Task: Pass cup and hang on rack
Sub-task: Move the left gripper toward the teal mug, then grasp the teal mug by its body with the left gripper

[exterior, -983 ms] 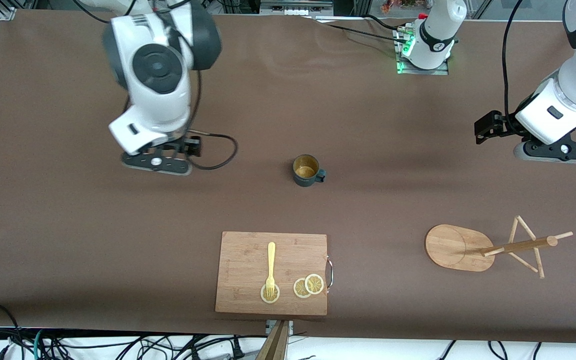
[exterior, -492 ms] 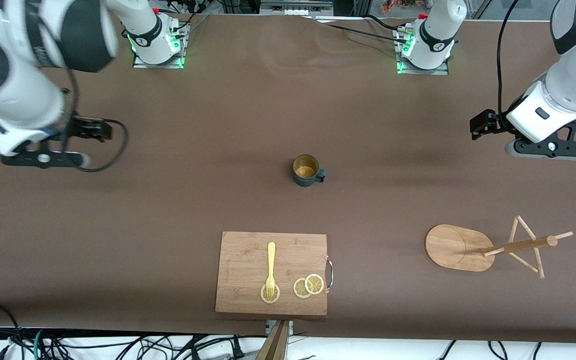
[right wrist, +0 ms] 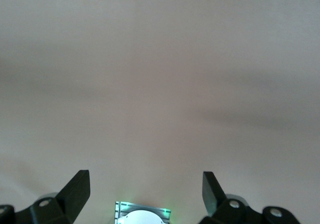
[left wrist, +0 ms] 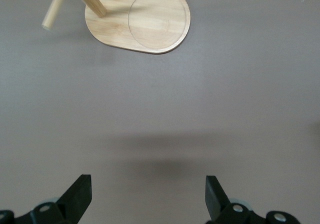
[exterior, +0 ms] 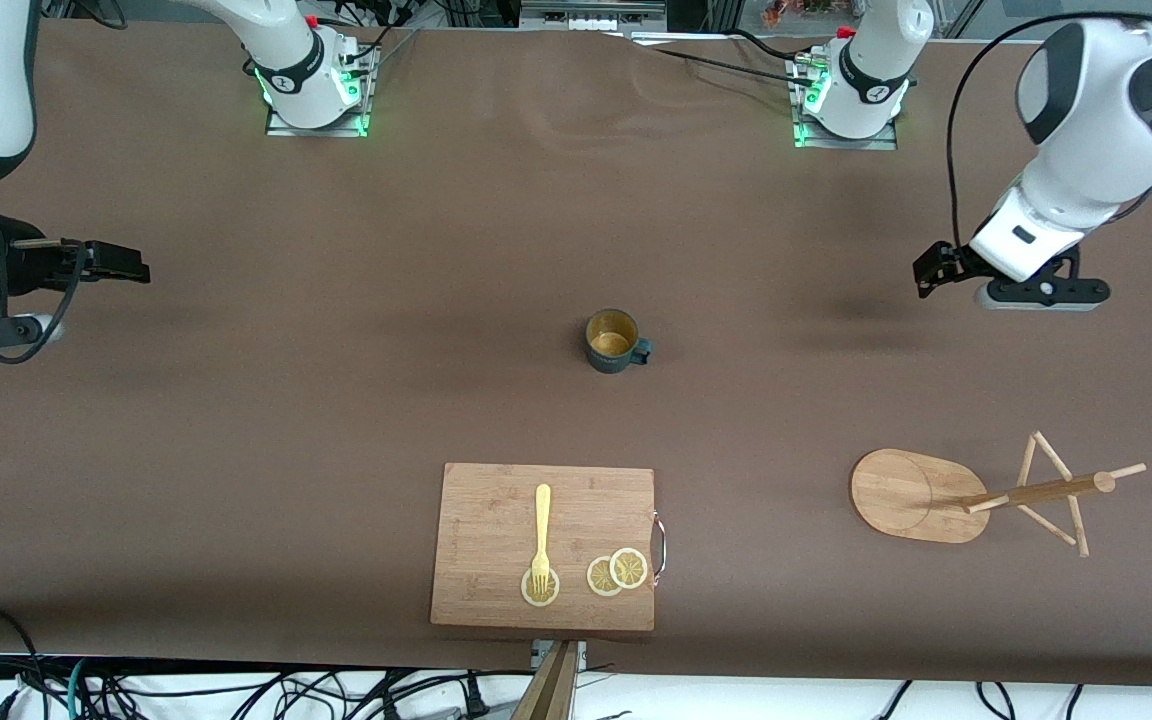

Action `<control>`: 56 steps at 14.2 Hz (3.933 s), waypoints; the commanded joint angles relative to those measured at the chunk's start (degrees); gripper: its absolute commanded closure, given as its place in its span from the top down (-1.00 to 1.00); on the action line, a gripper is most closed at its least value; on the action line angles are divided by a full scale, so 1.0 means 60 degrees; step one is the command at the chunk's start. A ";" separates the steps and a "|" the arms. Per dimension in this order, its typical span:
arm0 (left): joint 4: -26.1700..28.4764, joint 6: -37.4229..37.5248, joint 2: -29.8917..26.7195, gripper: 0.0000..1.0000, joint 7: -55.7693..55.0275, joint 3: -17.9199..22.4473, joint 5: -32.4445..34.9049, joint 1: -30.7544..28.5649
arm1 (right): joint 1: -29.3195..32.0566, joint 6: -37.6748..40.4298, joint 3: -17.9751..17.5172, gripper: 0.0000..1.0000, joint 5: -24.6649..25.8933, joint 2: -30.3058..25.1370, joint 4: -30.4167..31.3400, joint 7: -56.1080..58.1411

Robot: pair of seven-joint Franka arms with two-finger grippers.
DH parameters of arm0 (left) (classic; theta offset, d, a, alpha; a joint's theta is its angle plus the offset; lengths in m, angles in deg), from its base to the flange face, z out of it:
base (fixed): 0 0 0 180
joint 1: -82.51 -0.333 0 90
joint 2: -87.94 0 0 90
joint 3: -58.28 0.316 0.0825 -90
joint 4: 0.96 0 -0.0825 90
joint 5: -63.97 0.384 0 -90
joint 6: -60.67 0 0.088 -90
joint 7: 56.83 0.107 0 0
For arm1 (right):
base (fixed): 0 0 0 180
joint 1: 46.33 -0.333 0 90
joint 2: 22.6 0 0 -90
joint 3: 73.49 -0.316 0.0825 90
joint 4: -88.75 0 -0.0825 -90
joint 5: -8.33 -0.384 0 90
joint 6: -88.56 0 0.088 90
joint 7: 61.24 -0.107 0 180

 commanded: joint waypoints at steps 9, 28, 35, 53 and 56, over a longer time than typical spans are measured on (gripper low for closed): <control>0.1291 -0.1934 0.1541 1.00 0.7617 -0.0092 -0.4865 -0.0825 | 0.4459 -0.2551 -0.5116 0.99 0.1631 -0.3221 0.3463 -0.2086; -0.1006 -0.0251 0.6872 1.00 2.3383 -0.2434 -1.5939 -0.1060 | 0.4474 -0.1790 -0.4676 0.99 0.1236 -0.3221 0.2701 -0.2175; -0.2384 -0.0191 0.8266 1.00 2.5074 -0.2976 -1.7026 -0.0826 | 0.4415 -0.1762 -0.4749 0.99 0.1178 -0.3221 0.2716 -0.2189; -0.2957 -0.0191 0.8839 1.00 2.5748 -0.3036 -1.7628 -0.0020 | 0.4430 -0.1528 -0.4705 0.99 0.1163 -0.3221 0.2731 -0.2189; -0.3000 -0.0191 0.8795 0.87 2.5778 -0.3036 -1.7628 -0.0020 | 0.4430 -0.1441 -0.4705 0.99 0.1148 -0.3236 0.2731 -0.2189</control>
